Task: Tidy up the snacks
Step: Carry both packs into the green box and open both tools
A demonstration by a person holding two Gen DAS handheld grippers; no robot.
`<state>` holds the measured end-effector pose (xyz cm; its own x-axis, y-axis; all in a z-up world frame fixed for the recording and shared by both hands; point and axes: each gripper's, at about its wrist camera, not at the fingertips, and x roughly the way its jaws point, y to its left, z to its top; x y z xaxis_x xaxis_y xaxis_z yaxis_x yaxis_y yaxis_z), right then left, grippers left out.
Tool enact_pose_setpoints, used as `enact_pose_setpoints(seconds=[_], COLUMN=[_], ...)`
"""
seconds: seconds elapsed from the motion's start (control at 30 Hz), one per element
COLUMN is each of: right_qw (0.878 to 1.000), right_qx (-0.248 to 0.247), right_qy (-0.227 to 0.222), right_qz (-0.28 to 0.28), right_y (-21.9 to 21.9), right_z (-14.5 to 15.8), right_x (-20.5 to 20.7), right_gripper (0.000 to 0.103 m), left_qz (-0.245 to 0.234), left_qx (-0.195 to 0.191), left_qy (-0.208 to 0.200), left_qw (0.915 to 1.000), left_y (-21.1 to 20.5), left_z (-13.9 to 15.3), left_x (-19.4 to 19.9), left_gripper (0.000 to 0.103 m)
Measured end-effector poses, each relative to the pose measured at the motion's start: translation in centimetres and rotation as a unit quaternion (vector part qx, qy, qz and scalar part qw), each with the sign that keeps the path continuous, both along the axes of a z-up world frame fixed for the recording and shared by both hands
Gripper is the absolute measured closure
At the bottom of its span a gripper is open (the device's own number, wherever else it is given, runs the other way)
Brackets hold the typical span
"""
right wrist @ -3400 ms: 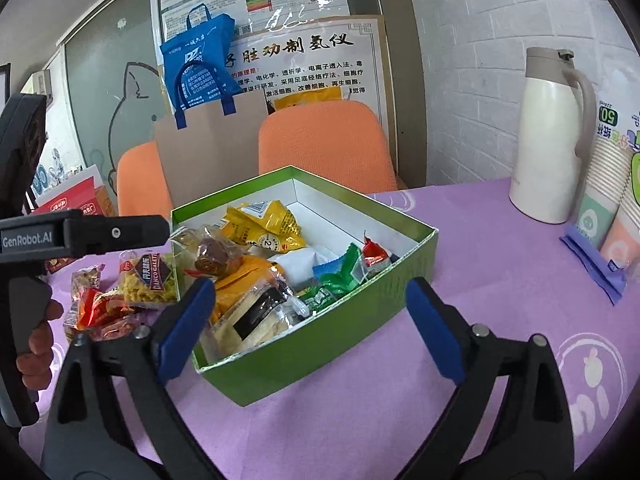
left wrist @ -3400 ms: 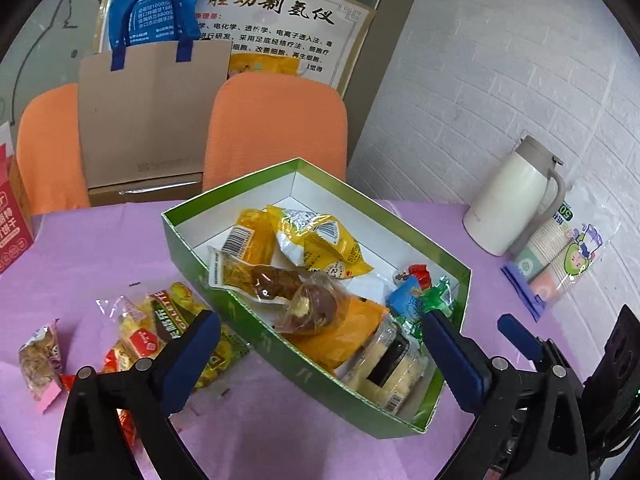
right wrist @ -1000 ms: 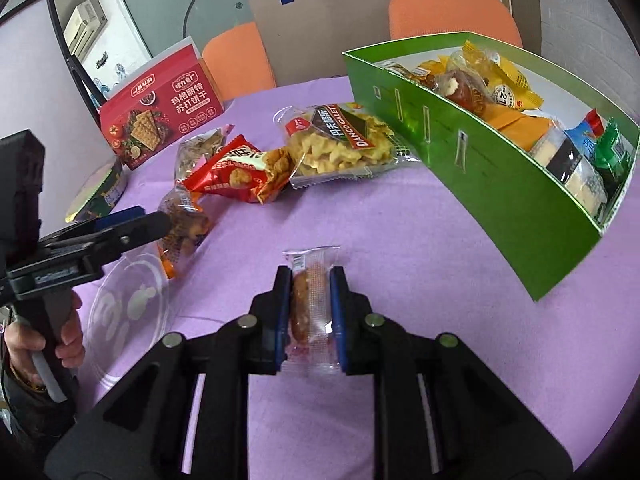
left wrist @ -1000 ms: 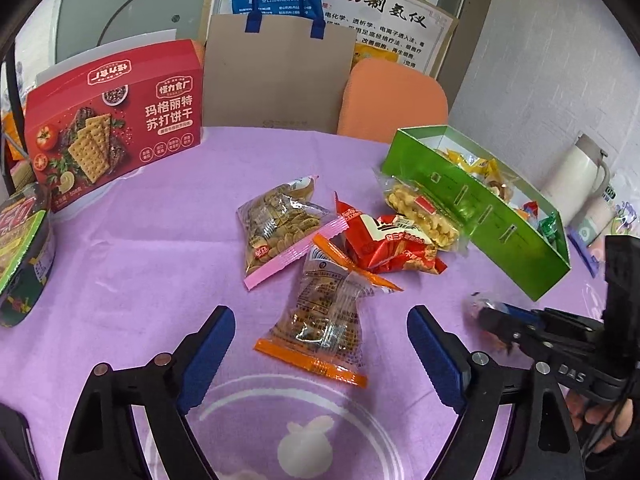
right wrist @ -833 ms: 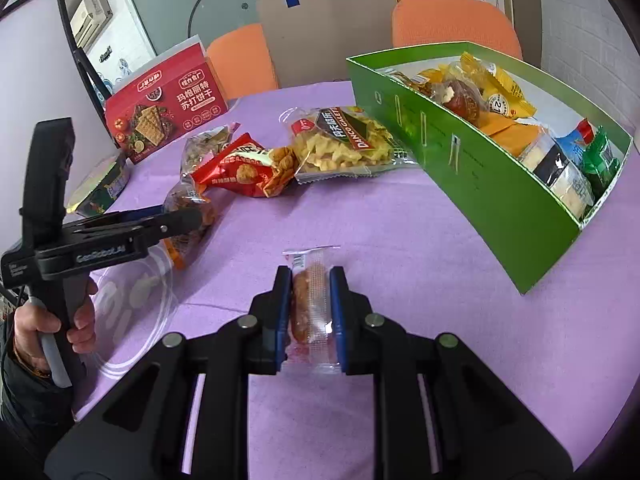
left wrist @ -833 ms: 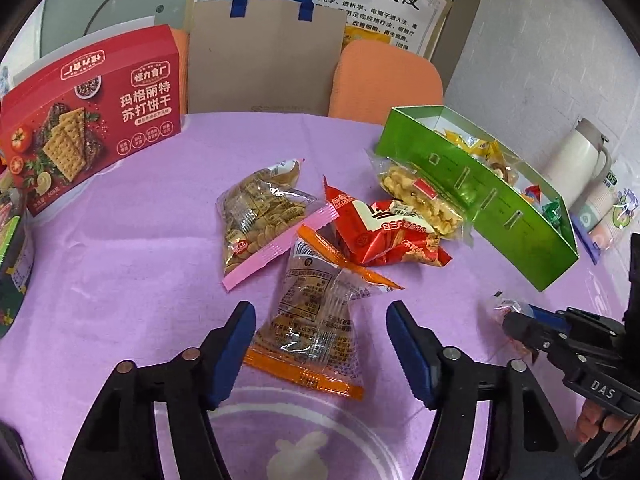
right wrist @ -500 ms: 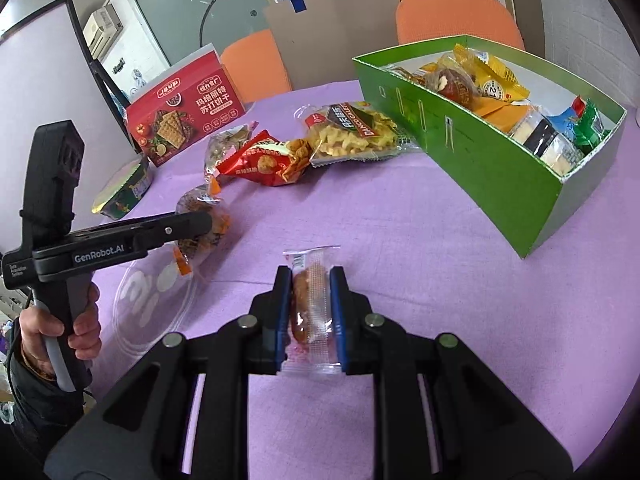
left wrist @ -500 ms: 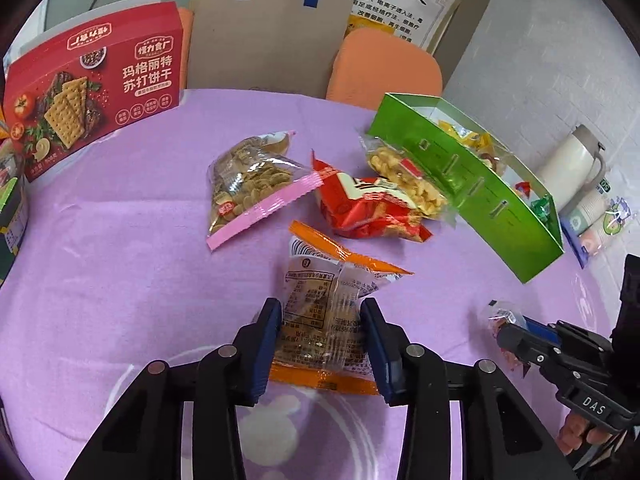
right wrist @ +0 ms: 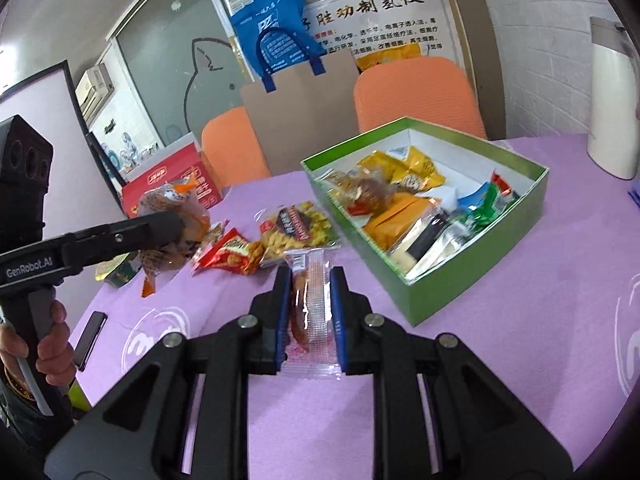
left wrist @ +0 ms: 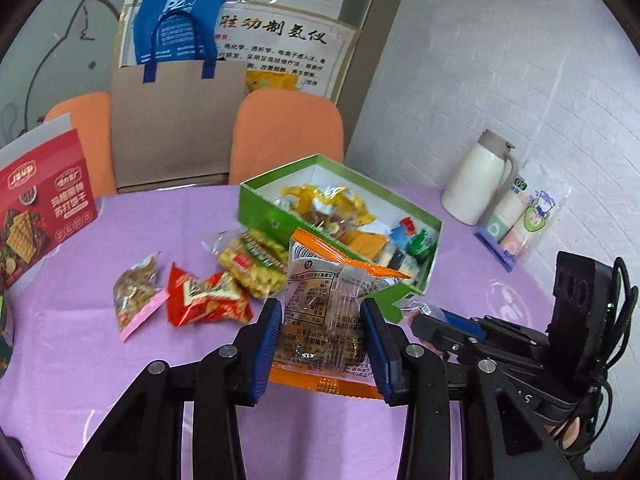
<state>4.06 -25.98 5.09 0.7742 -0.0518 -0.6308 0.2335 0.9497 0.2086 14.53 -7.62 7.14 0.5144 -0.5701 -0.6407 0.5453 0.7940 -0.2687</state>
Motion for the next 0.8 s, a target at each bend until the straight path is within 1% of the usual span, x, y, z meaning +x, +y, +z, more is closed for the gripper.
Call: enact_pose_setpoints(seconds=[0.07, 0.13, 0.23, 0.33, 0.47, 0.67, 0.7, 0.73, 0.77, 0.8], right_qw=[1.000, 0.999, 0.998, 0.998, 0.998, 0.997, 0.997, 0.996, 0.996, 0.995], right_qx=[-0.012, -0.023, -0.020, -0.018, -0.014, -0.021, -0.028, -0.035, -0.042, -0.050], right_qy=[-0.004, -0.004, -0.007, -0.013, -0.015, -0.016, -0.017, -0.016, -0.017, -0.025], right_qz=[-0.020, -0.037, -0.051, -0.058, -0.064, -0.072, -0.074, -0.076, -0.081, -0.085], right_y=[-1.6, -3.2, -5.3, -6.9, -8.6, -10.7, -11.0, -11.2, -11.3, -11.3], right_z=[0.7, 1.1, 1.4, 1.4, 0.9, -0.4, -0.6, -0.7, -0.9, -0.9], right_x=[0.1, 0.3, 0.6, 0.8, 1.6, 3.3, 3.3, 3.4, 3.3, 3.0], right_gripper=[0.082, 0.082, 0.082, 0.082, 0.082, 0.081, 0.077, 0.062, 0.045, 0.039], left_qz=[-0.010, -0.016, -0.024, -0.029, -0.033, -0.033, -0.033, -0.033, -0.031, -0.029], left_qx=[0.002, 0.013, 0.020, 0.014, 0.011, 0.022, 0.024, 0.026, 0.027, 0.027], left_qy=[-0.006, -0.014, -0.013, 0.001, 0.005, 0.012, 0.014, 0.015, 0.012, 0.009], left_qw=[0.9999, 0.9997, 0.9994, 0.9995, 0.9994, 0.9991, 0.9991, 0.9990, 0.9991, 0.9992], left_y=[-1.9, -4.1, -7.1, -9.4, -11.9, -14.5, -14.9, -15.1, -15.1, -15.1], left_z=[1.0, 1.5, 1.7, 1.5, 0.9, -0.8, -1.1, -1.4, -1.6, -1.7], left_x=[0.6, 1.2, 2.5, 3.9, 5.9, 8.4, 8.7, 9.0, 9.3, 9.5], left_gripper=[0.062, 0.062, 0.062, 0.062, 0.062, 0.062, 0.062, 0.061, 0.061, 0.050])
